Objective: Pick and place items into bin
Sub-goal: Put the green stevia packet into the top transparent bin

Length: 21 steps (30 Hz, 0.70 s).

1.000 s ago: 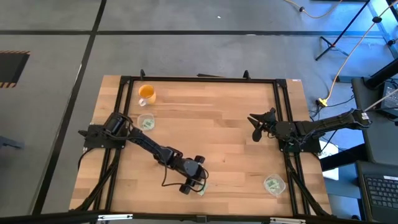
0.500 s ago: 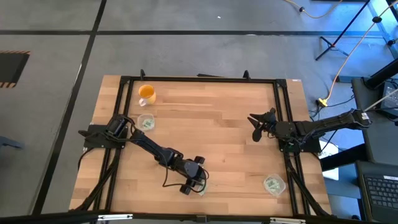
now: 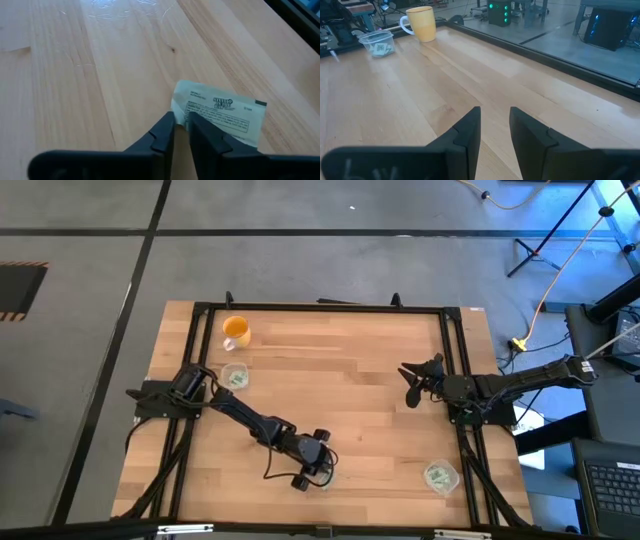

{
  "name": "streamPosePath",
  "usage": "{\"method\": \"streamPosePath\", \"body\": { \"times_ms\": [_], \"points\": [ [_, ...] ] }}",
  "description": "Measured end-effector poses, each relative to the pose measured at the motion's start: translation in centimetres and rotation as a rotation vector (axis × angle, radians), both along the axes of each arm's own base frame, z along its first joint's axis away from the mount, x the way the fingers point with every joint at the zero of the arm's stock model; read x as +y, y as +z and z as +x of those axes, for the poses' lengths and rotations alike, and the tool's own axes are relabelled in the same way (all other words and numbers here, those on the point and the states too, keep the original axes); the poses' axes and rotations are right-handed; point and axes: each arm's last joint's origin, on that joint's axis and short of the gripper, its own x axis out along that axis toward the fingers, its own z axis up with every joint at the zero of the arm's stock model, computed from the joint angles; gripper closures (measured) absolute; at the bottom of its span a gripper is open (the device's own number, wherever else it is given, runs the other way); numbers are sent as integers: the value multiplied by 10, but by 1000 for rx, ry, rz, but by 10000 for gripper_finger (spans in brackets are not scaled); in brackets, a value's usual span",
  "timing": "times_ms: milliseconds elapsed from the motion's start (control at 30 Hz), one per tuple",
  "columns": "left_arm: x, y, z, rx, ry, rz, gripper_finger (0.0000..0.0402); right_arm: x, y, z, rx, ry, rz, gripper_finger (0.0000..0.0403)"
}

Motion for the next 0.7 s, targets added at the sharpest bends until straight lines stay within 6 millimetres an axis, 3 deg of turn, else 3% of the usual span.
{"method": "streamPosePath", "body": {
  "times_ms": [300, 500, 700],
  "points": [
    [0, -1, -1, 7, -9, -7, 395, 0, 0, 0, 0, 0, 0, 297],
    [-1, 1, -1, 9, -15, -11, 399, 0, 0, 0, 0, 0, 0, 297],
    [7, 24, -12, 87, -41, -29, 400, 0, 0, 0, 0, 0, 0, 297]
  ]
}}
